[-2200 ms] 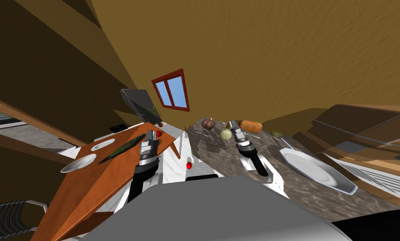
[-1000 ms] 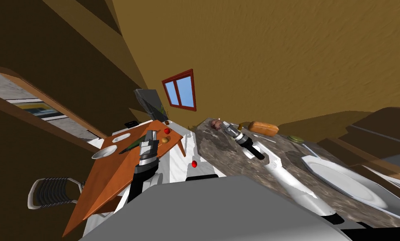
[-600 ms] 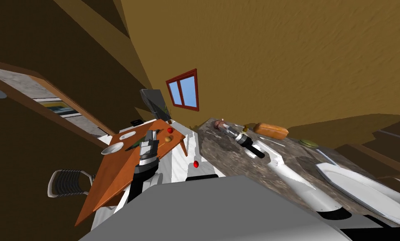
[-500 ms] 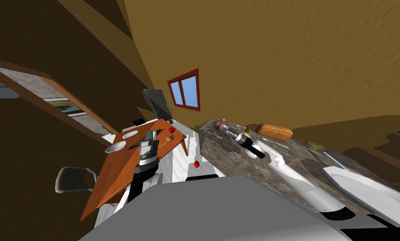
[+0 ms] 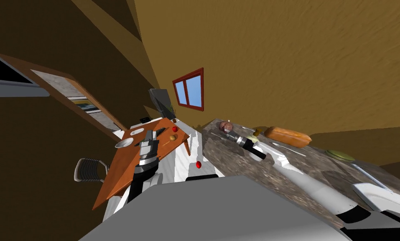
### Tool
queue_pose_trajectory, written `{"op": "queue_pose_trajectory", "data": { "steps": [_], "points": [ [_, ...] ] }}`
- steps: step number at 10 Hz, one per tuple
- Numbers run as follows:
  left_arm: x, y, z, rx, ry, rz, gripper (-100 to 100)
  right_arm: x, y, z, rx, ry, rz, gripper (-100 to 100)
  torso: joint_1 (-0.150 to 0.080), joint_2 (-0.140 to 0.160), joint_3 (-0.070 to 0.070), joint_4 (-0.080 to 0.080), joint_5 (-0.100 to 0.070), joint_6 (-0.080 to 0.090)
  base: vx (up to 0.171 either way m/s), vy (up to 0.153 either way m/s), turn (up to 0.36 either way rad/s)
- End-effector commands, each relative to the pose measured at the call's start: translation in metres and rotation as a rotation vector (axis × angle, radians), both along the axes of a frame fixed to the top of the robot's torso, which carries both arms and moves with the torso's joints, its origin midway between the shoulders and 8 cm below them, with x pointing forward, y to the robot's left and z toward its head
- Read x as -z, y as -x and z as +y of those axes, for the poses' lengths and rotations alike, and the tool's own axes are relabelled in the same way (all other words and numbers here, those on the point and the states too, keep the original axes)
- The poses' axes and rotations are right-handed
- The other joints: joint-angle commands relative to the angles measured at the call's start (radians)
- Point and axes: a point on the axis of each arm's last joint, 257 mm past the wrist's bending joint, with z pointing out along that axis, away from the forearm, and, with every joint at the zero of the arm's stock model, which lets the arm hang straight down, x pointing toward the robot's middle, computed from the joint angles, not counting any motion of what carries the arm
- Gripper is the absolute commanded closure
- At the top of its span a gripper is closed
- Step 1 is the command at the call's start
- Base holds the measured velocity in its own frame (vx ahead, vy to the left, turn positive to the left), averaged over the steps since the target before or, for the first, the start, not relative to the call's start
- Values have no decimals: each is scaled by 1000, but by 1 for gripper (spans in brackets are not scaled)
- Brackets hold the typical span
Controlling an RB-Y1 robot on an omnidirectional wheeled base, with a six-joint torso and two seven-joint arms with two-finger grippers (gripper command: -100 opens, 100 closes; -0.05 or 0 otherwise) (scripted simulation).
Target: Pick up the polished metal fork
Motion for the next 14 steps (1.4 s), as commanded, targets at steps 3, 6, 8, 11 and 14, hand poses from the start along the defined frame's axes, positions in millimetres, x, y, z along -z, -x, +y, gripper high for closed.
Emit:
{"op": "queue_pose_trajectory", "data": {
  "steps": [3, 6, 8, 11, 14],
  "points": [
    [0, 0, 0, 0, 0, 0, 0, 63, 4, -40, 64, 136, 144, -100, 0, -1, -1, 0, 0, 0, 41, 20, 191],
    [0, 0, 0, 0, 0, 0, 0, 98, 14, -69, 106, 221, 228, -100, 0, -1, -1, 0, 0, 0, 46, 14, 109],
    [0, 0, 0, 0, 0, 0, 0, 127, 26, -98, 146, 299, 301, -100, 0, -1, 0, 0, 0, 0, 39, 8, 177],
    [0, 0, 0, 0, 0, 0, 0, 157, 45, -137, 194, 398, 384, -100, 0, -1, -1, 0, 0, 0, 40, 13, 135],
    [0, 0, 0, 0, 0, 0, 0, 170, 56, -156, 212, 445, 421, -100, 0, 0, 0, 0, 0, 0, 29, 4, 90]
  ]
}}
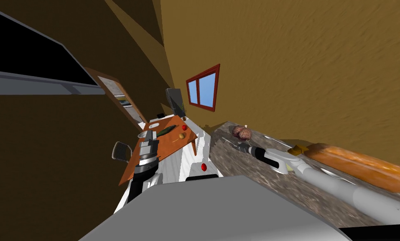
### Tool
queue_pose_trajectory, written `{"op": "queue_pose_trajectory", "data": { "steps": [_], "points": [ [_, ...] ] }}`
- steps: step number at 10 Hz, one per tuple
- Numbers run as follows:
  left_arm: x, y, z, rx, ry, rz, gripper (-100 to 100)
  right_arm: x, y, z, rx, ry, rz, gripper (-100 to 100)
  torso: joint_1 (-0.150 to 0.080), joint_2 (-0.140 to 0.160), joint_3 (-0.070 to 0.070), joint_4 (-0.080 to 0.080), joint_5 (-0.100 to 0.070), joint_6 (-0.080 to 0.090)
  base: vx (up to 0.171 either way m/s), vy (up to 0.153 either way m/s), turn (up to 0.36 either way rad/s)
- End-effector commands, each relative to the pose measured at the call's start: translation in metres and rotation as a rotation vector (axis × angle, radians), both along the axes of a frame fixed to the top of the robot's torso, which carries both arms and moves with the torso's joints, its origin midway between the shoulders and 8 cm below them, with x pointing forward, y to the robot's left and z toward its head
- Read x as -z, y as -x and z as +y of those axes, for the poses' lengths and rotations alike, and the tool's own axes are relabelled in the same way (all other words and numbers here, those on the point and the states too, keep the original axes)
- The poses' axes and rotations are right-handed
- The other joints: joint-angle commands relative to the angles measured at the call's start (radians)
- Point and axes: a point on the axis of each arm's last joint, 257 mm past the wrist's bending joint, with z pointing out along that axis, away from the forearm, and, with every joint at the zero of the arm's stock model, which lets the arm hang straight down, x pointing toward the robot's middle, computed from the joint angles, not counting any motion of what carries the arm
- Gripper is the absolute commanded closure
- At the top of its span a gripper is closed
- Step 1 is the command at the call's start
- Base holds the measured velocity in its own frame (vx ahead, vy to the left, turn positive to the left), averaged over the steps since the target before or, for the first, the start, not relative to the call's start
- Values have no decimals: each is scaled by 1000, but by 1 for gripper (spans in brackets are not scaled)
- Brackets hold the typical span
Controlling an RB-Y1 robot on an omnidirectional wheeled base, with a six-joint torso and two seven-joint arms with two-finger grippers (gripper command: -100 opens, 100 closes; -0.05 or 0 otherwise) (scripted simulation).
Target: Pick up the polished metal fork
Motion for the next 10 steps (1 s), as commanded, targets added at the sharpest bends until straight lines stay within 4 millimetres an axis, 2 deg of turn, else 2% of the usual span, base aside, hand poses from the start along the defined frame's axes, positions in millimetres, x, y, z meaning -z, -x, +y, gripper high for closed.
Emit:
{"op": "queue_pose_trajectory", "data": {
  "steps": [1, 2, 3, 4, 8, 10],
  "points": [
    [0, 0, 0, 0, 0, 0, 0, 0, 0, 0, 0, 0, 0, 0, 0, 0, 0, 0, 0, 0, 0, 0, 0],
    [0, 0, 0, 0, 0, 0, 0, 9, 0, 0, 13, -1, 0, -100, 0, 1, 1, 0, 0, 0, 40, 5, 88],
    [0, 0, 0, 0, 0, 0, 0, 4, 0, 0, 8, -2, 0, -100, 0, -1, 0, 0, 0, 0, 26, 2, 24],
    [0, 0, 0, 0, 0, 0, 0, 5, 0, -1, 8, -1, 0, 100, 0, 0, 0, 0, 0, 0, 0, 0, 0],
    [0, 0, 0, 0, 0, 0, 0, 5, 0, -1, 8, -1, 0, 100, 0, 1, 1, 0, 0, 0, 0, 0, 0],
    [0, 0, 0, 0, 0, 0, 0, -3, 1, -5, 1, 9, 0, -100, 0, 1, 1, 0, 0, 0, -4, 11, 6]
  ]
}}
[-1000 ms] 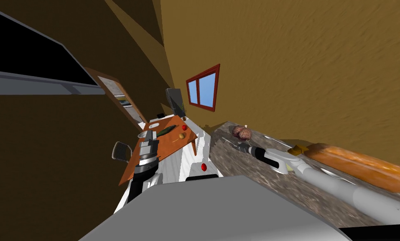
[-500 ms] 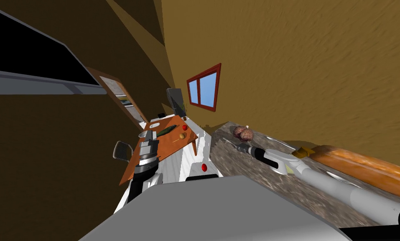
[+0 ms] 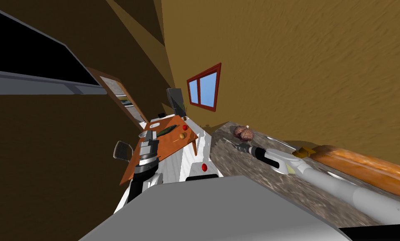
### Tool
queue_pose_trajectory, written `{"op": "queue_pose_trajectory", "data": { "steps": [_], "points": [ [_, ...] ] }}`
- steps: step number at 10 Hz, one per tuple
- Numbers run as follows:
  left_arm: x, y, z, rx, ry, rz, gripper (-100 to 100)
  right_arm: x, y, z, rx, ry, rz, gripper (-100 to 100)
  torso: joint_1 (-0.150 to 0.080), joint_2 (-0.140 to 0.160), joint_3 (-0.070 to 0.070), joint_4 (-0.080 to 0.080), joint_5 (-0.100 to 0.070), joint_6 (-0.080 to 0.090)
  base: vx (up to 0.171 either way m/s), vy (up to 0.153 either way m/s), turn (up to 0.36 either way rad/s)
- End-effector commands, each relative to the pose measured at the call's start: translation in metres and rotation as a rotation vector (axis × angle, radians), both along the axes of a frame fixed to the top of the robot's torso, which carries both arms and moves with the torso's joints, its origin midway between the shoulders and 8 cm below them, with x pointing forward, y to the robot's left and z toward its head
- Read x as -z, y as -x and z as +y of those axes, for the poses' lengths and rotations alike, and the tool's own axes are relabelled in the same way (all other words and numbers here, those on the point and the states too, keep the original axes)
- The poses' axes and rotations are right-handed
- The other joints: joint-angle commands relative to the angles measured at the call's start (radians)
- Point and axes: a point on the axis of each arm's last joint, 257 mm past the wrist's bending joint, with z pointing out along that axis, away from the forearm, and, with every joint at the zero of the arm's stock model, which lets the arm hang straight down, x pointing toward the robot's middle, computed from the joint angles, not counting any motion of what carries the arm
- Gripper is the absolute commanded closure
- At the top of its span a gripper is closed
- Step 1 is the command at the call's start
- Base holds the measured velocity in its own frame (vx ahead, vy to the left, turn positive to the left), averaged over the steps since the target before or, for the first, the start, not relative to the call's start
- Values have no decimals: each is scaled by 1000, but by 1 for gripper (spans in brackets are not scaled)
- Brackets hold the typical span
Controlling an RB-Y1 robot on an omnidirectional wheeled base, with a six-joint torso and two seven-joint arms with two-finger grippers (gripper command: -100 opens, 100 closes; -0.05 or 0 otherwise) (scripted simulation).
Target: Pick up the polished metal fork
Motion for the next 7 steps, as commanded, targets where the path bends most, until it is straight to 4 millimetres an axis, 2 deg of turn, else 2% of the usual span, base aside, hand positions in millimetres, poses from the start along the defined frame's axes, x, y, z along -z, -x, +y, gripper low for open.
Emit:
{"op": "queue_pose_trajectory", "data": {
  "steps": [1, 7],
  "points": [
    [0, 0, 0, 0, 0, 0, 0, -10, 1, -6, -8, 13, 0, -100, 0, 0, 0, 0, 0, 0, -19, 39, 12],
    [0, 0, 0, 0, 0, 0, 0, -47, -1, -23, -34, 63, -3, -100, 2, 2, 1, 0, 0, 0, -26, 41, 9]
  ]
}}
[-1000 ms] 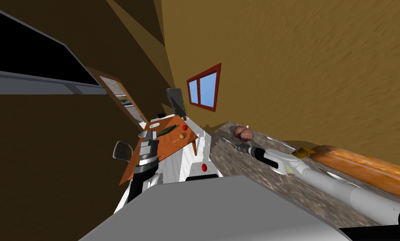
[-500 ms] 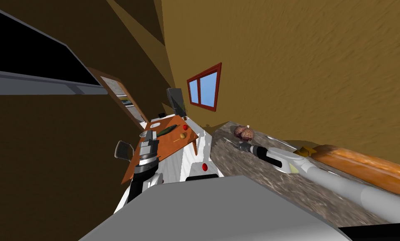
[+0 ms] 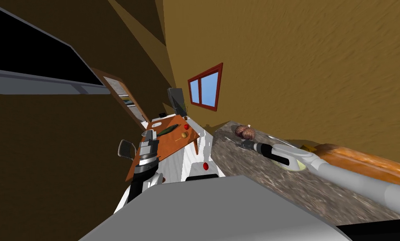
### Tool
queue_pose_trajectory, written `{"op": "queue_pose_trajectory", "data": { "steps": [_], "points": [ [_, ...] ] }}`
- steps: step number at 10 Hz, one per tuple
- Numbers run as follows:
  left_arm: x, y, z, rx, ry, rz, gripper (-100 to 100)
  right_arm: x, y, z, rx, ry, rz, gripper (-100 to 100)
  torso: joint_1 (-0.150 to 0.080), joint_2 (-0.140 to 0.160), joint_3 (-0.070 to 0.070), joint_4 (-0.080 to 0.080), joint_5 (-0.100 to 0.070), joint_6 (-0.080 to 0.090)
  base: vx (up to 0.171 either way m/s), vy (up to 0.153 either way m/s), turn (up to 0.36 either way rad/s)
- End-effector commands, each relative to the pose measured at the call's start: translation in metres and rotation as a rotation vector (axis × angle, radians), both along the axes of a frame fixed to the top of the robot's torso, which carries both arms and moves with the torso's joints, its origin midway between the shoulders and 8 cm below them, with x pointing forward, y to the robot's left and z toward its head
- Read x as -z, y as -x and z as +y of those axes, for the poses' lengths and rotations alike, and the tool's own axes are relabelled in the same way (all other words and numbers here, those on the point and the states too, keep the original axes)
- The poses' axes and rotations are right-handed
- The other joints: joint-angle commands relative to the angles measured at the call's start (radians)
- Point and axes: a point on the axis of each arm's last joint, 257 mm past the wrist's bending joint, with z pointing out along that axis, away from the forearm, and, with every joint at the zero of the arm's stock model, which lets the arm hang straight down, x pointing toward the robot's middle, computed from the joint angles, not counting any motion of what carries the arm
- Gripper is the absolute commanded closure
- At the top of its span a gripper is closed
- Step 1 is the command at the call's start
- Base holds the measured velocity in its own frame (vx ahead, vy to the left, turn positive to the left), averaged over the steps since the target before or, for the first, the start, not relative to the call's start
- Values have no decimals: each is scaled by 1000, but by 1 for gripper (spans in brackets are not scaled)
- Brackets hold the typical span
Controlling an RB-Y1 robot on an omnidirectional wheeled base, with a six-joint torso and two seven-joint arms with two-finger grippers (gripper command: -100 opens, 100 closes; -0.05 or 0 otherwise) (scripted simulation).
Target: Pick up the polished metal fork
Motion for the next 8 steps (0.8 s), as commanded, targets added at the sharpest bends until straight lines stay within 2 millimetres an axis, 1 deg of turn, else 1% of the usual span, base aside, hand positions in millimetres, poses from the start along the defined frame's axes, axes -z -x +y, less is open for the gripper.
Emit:
{"op": "queue_pose_trajectory", "data": {
  "steps": [1, 5, 8],
  "points": [
    [0, 0, 0, 0, 0, 0, 0, -9, -1, -2, -9, 13, 0, -100, 0, 0, 0, 0, 0, 0, -23, 29, 10],
    [0, 0, 0, 0, 0, 0, 0, -27, 2, -6, -39, 49, 14, -100, 0, -1, -1, 0, 0, 0, -11, 29, 4],
    [0, 0, 0, 0, 0, 0, 0, -32, 10, -7, -68, 78, 46, -100, -1, -3, -2, -1, 0, 0, 26, 23, -8]
  ]
}}
